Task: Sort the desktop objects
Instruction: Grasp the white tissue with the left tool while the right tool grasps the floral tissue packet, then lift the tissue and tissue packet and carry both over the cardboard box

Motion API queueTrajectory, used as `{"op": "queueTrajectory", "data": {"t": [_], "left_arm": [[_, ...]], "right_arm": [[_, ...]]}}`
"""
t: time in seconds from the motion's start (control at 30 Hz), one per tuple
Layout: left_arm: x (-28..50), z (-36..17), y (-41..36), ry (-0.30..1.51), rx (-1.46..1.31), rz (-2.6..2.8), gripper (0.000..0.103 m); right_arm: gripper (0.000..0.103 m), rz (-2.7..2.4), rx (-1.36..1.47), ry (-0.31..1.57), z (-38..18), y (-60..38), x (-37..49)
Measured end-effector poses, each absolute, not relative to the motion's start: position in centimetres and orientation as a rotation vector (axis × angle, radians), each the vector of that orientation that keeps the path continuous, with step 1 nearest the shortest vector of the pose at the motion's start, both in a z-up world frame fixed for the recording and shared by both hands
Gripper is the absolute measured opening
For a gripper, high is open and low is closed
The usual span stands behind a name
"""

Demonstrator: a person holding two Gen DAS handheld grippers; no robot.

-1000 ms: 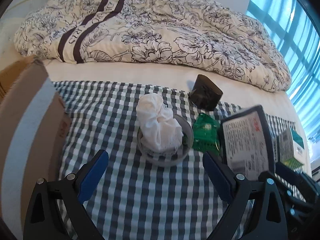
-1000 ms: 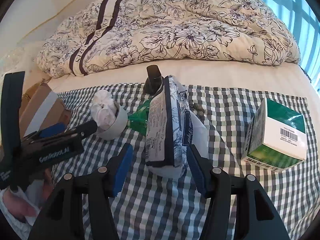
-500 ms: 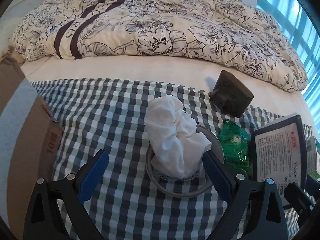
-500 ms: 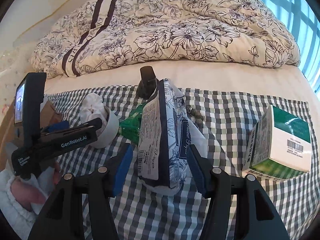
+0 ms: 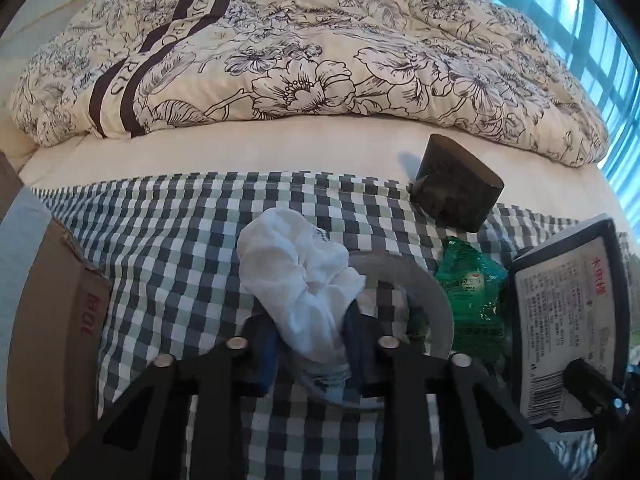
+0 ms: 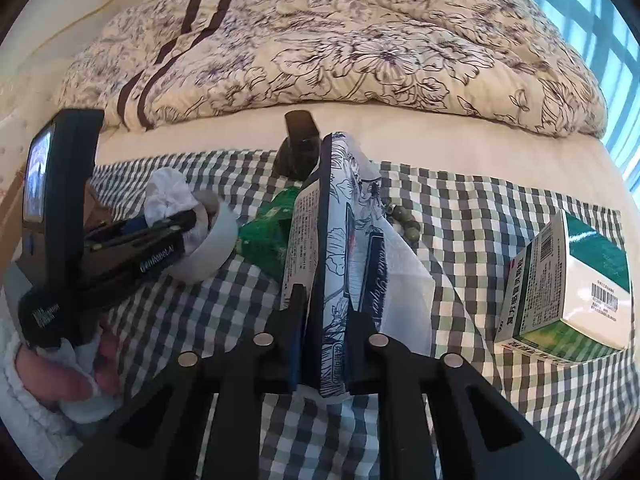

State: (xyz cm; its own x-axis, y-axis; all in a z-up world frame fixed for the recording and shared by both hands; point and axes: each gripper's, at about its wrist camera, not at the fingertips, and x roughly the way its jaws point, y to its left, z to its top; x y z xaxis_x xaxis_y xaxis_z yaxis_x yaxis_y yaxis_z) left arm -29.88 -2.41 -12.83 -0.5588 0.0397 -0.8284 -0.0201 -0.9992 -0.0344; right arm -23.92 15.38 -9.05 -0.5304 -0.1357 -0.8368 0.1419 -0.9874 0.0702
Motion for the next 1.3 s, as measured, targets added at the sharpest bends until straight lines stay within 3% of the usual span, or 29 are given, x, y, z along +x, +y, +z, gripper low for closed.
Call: {"op": "queueTrajectory", "data": {"t": [1.3], "left_arm": [[-12.1, 2.8, -5.5, -0.131, -1.168, 2.837, 0.022]], "right_arm": [[0.011, -2.707, 1.137, 0.064, 3.4, 12.6, -9.7]]}}
